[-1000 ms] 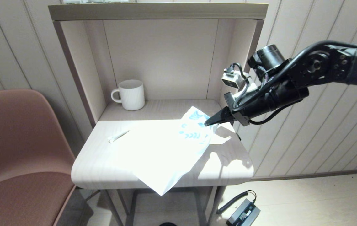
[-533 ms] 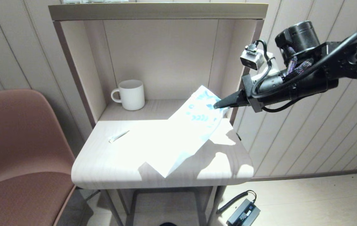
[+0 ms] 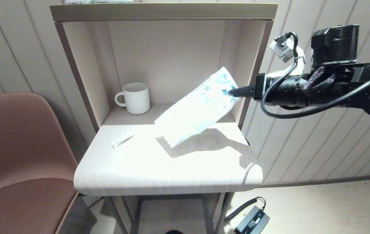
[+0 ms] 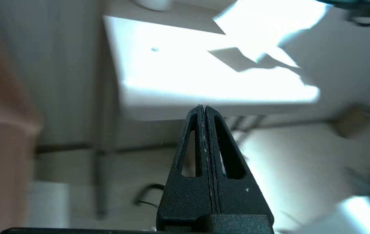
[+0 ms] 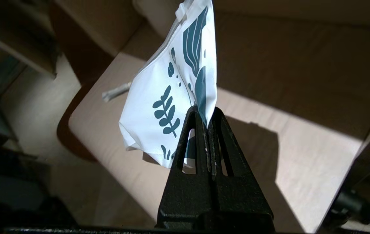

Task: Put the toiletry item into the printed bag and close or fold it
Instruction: Pick up the storage bag, then hand it to the other hand

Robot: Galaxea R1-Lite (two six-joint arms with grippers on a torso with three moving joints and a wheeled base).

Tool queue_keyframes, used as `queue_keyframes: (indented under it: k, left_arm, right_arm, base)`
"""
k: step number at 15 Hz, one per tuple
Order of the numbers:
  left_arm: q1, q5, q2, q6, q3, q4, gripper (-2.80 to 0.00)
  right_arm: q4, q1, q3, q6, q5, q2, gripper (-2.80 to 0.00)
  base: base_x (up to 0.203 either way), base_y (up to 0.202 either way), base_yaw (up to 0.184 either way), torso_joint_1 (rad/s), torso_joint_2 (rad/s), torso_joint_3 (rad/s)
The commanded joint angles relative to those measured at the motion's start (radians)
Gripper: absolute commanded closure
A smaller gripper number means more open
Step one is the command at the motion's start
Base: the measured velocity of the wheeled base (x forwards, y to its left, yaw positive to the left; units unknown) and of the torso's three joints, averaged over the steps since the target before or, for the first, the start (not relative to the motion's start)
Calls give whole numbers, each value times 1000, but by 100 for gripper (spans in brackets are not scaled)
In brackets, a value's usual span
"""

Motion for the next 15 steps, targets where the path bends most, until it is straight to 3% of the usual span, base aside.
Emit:
queue_keyframes:
  k: [1,7,9,12,15]
  left_arm:
    - [0,-107,171,-38,-63,-4,0]
    - [-1,-309,482,-53,-181,-47,0]
    - [-8,-422,607,-60,-230,-95,0]
    - [-28,-616,758,-62,-259,-255,0]
    - [-77,-677,879,-61,-323,-315,0]
  right_arm:
    - [-129,31,37,22,-129,-32,0]
    - [-123,118,120,22,-131,-189,0]
    - [-120,133,137,22,-131,-228,0]
    - [-122,137,150,25,-130,-256,0]
    - [-123,175,147,25,-131,-265,0]
  base:
    - [0,0,0,0,0,0]
    - [0,0,0,0,0,0]
    - [0,0,0,0,0,0]
    - [0,0,0,0,0,0]
    - [0,0,0,0,0,0]
